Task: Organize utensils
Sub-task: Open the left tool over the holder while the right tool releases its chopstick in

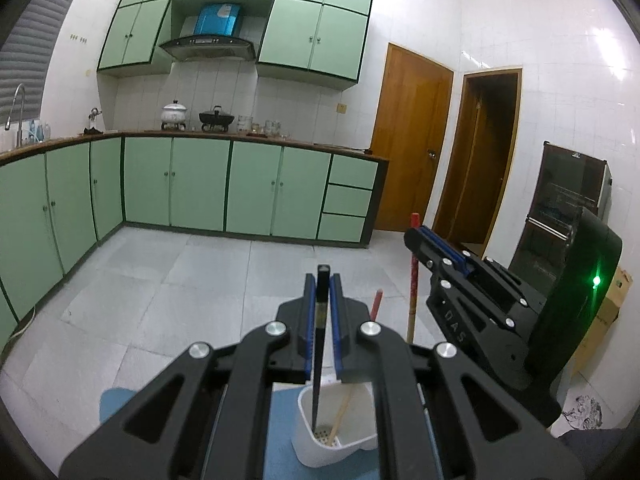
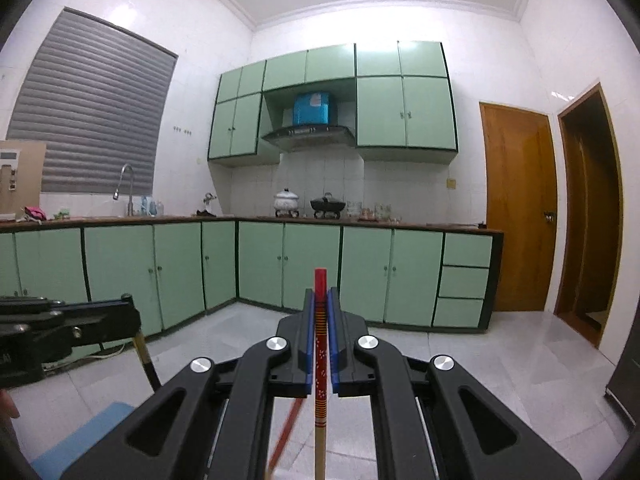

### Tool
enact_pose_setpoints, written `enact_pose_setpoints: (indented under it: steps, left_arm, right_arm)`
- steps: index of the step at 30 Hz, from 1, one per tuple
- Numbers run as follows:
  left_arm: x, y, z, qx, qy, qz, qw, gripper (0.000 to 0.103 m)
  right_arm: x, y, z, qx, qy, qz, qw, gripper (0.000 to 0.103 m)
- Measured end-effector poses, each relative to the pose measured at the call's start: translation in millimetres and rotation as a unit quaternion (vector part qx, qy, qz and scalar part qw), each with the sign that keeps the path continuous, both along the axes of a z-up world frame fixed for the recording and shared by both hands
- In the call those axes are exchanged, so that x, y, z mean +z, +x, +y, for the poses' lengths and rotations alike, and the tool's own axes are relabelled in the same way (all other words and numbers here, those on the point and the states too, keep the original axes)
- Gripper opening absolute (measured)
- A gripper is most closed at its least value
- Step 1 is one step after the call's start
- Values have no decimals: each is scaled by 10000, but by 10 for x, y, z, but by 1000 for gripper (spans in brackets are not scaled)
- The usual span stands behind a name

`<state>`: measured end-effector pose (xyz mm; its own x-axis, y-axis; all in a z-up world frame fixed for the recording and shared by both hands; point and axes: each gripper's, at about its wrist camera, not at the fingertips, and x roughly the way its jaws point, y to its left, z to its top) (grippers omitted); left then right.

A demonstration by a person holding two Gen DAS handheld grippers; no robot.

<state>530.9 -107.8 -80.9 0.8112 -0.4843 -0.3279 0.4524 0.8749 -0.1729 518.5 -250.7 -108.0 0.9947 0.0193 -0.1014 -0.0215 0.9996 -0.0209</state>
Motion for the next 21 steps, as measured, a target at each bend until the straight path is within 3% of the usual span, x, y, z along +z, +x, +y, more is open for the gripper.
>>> enact_pose_setpoints:
  steps: [3,5,9,12,17,19,21]
  left_arm:
    - [-63,-48,-19,-13,32,16,10000,8]
    - [-87,-109,-24,-1,70,7,10000,9]
    - [-67,-207,-18,20,85,-3,10000,18]
    - [1,-337,5,21,127,-76,9999,30]
    - [129,-857,160,173,183,-291,9993,74]
    - [149,-1159,239,274,310,-371,9985,84]
    - [126,-1450,320,317,408,-299,9982,86]
  right_arm:
    - [-65,-60,-13,-18,-37,61,10000,15]
    - [-109,-112,-52,-79,6,77,9999,39]
    - [-79,-301,-157,-70,121,80,9999,41]
    - [4,-571,-195,45,131,26,9999,49]
    - [61,-1219,-292,502,165,448,9976,69]
    - [60,-1509,-334,711,198,679,9950,71]
    - [17,-1834,-371,896,269,979,9908,72]
